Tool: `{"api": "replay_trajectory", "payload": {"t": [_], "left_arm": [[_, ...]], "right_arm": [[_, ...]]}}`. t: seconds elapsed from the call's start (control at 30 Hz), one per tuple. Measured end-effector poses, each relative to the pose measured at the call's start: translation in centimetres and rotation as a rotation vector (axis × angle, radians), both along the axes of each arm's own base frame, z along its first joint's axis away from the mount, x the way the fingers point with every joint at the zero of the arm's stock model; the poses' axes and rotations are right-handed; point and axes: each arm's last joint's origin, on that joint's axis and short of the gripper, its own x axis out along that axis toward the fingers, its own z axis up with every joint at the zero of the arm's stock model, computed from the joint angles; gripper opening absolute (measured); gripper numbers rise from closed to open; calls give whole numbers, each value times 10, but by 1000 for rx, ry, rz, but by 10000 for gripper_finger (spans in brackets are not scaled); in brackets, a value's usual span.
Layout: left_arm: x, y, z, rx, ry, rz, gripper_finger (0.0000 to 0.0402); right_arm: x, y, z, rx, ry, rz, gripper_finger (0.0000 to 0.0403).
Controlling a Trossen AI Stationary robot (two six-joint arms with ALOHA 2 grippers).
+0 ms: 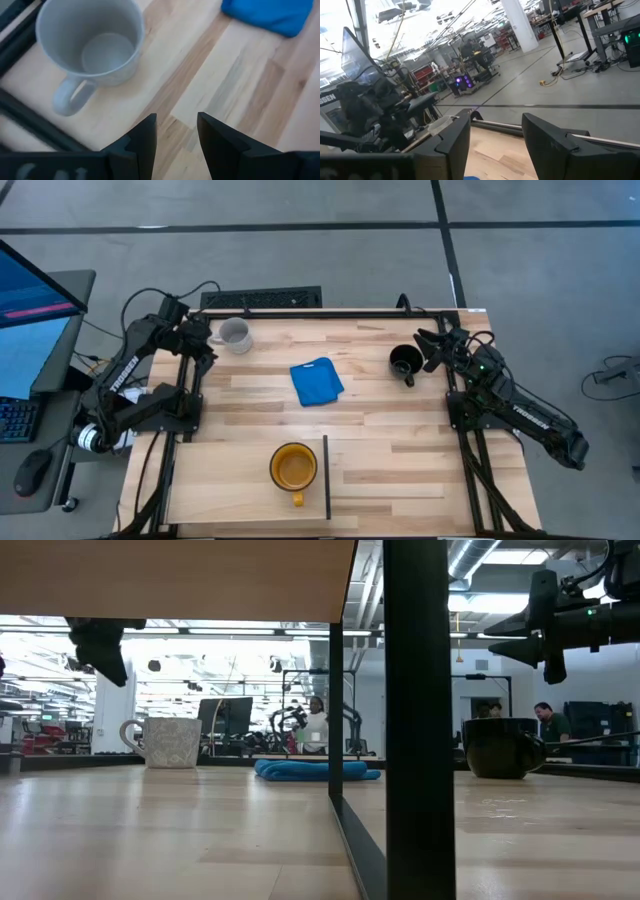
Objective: Stack small to large cups/mugs on shelf
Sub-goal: Put the gray mug on the shelf
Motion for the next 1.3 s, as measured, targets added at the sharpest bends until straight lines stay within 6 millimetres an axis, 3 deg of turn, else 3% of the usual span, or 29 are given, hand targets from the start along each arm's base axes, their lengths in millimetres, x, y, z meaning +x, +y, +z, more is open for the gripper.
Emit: {"api": "replay_trajectory", "payload": {"t": [0.47,1.07,1.3], "left_arm": [[0,1,-6,-4,42,39,132],[13,-5,-6,-1,40,-72,132],[18,-1,-3,81,58,-45,132]], "right_arm": [[0,0,0,0,0,0,202],[0,0,0,0,1,0,202],[0,0,-2,12,16,-9,202]]}}
